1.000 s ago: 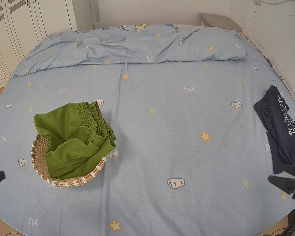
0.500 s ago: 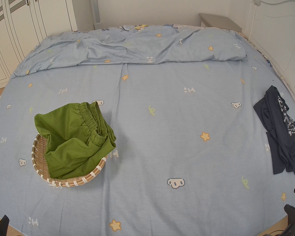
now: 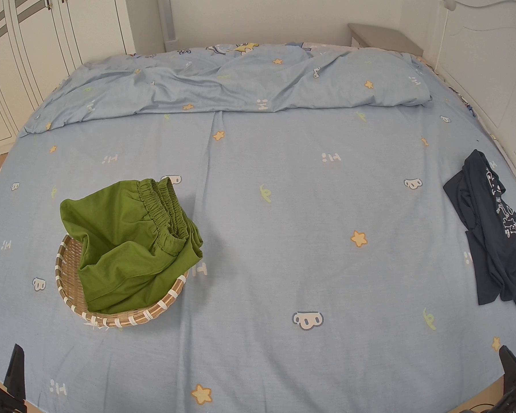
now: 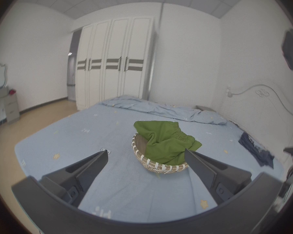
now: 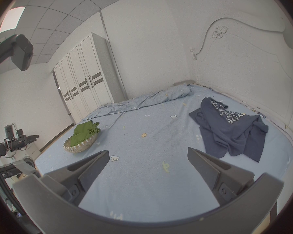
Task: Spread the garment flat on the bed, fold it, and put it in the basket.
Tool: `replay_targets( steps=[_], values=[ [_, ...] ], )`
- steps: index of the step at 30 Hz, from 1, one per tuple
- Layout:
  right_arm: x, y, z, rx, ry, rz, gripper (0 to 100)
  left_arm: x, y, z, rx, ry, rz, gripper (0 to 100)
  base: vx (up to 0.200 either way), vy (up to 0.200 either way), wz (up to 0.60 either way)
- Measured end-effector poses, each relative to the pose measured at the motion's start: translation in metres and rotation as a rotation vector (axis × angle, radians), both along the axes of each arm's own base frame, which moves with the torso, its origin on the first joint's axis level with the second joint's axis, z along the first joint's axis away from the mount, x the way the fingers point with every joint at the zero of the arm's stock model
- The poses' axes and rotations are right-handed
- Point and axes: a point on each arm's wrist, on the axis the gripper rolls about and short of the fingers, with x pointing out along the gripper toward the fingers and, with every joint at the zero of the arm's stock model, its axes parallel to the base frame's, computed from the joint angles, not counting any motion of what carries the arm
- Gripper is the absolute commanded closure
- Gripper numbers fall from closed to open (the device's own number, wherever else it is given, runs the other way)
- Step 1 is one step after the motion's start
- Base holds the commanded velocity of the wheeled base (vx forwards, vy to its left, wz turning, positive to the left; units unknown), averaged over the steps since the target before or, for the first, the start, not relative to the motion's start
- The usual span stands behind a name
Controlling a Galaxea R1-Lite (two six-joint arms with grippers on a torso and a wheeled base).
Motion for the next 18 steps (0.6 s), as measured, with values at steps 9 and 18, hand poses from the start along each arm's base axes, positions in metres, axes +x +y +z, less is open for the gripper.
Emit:
replay_targets(
  steps=[9, 18],
  values=[
    [0.005, 0.001, -0.016, 0.003, -0.015, -0.121, 0, 0.011, -0.003, -0.029, 0.217, -0.004, -0.148, 0, 0.0, 0.0, 0.0],
    [0.002, 0.004, -0.02, -0.176, -0.081, -0.235, 0, 0.011, -0.003, -0.033, 0.209, 0.018, -0.16, 0, 0.0, 0.0, 0.0]
  ],
)
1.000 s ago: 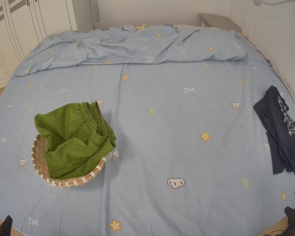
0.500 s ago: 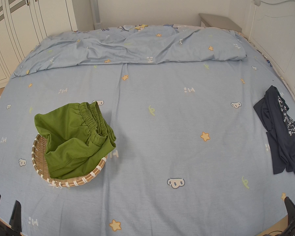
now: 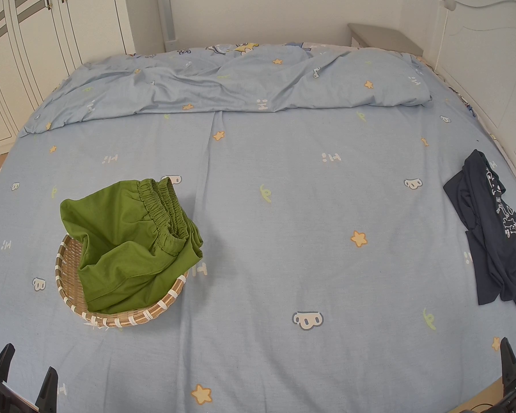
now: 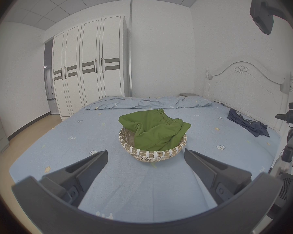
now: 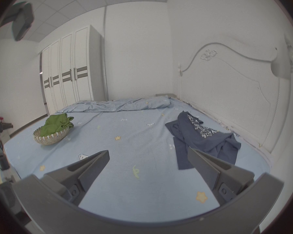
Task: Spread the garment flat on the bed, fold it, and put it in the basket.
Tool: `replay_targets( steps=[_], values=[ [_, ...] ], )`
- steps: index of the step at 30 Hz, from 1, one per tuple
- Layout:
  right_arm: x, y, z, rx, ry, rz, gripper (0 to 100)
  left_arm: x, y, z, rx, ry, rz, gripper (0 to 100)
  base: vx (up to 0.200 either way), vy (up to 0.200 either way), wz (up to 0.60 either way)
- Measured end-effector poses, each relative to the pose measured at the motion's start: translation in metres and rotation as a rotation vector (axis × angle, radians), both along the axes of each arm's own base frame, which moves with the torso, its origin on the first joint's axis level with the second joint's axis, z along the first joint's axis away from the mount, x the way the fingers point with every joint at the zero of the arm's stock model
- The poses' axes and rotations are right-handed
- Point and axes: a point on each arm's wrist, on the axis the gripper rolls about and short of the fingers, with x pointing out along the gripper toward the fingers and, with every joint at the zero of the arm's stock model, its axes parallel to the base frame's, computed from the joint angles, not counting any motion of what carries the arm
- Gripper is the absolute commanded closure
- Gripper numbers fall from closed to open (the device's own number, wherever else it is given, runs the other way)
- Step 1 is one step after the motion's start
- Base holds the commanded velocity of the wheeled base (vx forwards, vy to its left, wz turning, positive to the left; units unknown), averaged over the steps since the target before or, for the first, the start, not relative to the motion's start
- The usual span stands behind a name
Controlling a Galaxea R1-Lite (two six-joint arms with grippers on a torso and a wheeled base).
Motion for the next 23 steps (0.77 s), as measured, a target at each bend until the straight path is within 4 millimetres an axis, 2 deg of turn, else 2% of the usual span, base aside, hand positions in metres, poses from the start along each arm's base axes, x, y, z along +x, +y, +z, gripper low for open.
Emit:
replay_targets(
  steps=[7, 13, 23],
  values=[
    [-0.0014, 0.001, -0.0001, 0.06, -0.032, 0.056, 0, 0.0, 0.0, -0.0002, -0.008, 0.002, 0.0, 0, 0.0, 0.0, 0.0],
    [-0.0017, 0.0, -0.0029, 0.013, -0.014, 0.016, 0, 0.0, 0.0, -0.0003, -0.01, 0.003, 0.001, 0, 0.0, 0.0, 0.0],
    [-0.0018, -0.0004, -0.0024, 0.036, -0.022, 0.001, 0, 0.0, 0.0001, -0.0003, -0.011, 0.003, 0.002, 0, 0.0, 0.0, 0.0]
  ],
)
